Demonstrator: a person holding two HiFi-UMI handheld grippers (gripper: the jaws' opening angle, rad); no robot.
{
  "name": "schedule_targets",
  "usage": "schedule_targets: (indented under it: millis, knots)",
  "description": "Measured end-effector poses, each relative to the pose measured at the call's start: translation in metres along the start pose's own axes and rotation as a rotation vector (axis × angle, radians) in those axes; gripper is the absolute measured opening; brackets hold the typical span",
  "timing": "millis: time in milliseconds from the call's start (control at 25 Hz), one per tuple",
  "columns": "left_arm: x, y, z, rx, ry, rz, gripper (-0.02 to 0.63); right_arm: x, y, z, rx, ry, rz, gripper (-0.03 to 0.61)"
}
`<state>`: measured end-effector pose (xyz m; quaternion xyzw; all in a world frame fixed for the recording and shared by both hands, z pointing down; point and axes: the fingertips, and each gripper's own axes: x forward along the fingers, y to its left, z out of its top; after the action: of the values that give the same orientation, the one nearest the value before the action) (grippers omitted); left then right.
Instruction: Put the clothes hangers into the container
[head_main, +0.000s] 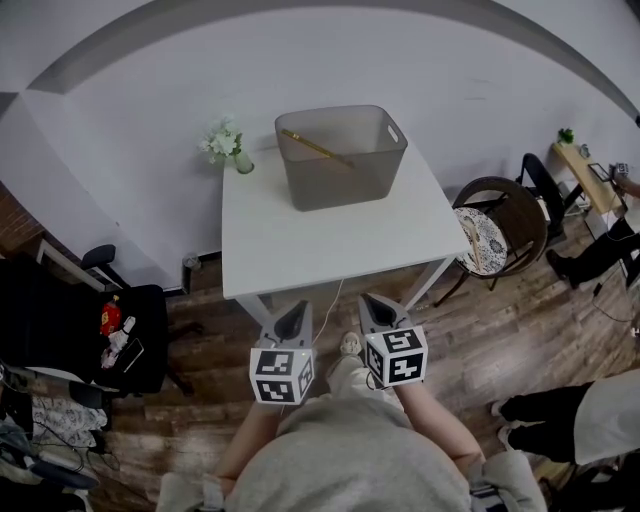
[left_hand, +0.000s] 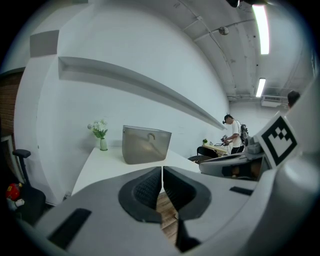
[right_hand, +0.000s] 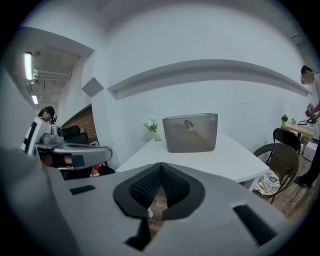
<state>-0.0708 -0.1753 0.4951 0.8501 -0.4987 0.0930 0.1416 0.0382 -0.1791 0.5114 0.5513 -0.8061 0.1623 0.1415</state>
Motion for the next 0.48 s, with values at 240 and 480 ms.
schedule_targets:
  millis: [240, 480]
  knots:
    - [0.0026, 0.0006, -0.0001, -0.002, 0.004, 0.001, 0.012, 0.0014, -0.0012, 0.0008, 0.0, -0.006, 0.004, -0.005]
    - [0.0051, 0.0004, 0.0003, -0.001, 0.003, 0.003, 0.012, 0.0027, -0.0026, 0.0016, 0.003, -0.015, 0.01, -0.004]
